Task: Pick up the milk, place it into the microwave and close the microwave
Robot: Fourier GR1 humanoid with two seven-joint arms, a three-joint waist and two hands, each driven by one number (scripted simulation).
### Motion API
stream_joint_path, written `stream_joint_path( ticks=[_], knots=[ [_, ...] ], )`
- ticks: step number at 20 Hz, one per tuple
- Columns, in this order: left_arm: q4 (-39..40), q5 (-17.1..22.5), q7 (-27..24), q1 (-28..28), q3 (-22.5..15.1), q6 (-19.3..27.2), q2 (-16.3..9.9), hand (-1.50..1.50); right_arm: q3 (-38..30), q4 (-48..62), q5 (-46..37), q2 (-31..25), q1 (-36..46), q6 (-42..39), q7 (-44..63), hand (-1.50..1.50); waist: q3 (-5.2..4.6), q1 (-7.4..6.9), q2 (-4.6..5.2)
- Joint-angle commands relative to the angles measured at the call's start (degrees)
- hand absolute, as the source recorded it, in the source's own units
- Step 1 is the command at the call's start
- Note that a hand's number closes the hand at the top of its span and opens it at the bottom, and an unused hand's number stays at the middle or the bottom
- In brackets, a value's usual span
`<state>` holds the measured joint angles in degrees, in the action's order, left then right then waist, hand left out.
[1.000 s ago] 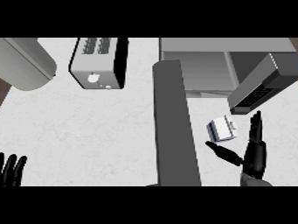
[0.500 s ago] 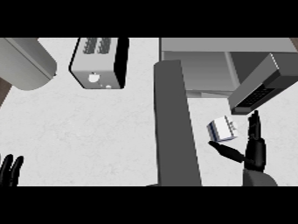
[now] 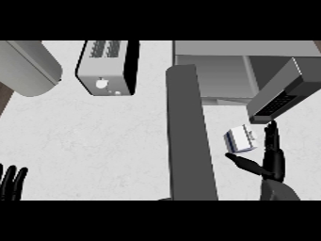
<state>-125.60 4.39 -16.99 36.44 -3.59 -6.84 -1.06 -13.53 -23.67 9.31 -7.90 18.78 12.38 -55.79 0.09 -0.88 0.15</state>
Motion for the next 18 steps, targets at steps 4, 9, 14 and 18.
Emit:
stream_joint_path(
  ticks=[4,9,14,18],
  knots=[
    [3.78,3.97,0.18,-3.59,4.97,-2.07,-1.87,-1.50,-2.72,7.74,0.64,-1.07,3.48,-3.21,-8.25,-1.50,0.01,-0.02,0.14],
    [4.71,-0.27,-2.04,-2.99,1.22,-0.80,0.52,-1.50,-4.11,6.37,3.20,-0.09,3.28,-10.62,-8.89,1.50,0.01,0.08,0.09],
    [0.13,0.72,-0.53,0.61,0.58,-1.89,0.03,-1.50,-4.93,5.61,4.44,2.51,4.07,-12.28,-12.10,1.50,0.04,-0.35,0.05],
    [5.03,1.01,-2.16,-3.55,2.81,-1.55,-0.33,-1.50,-4.12,5.26,4.20,5.55,3.88,-12.98,-13.12,1.50,0.00,0.01,0.06]
  ],
)
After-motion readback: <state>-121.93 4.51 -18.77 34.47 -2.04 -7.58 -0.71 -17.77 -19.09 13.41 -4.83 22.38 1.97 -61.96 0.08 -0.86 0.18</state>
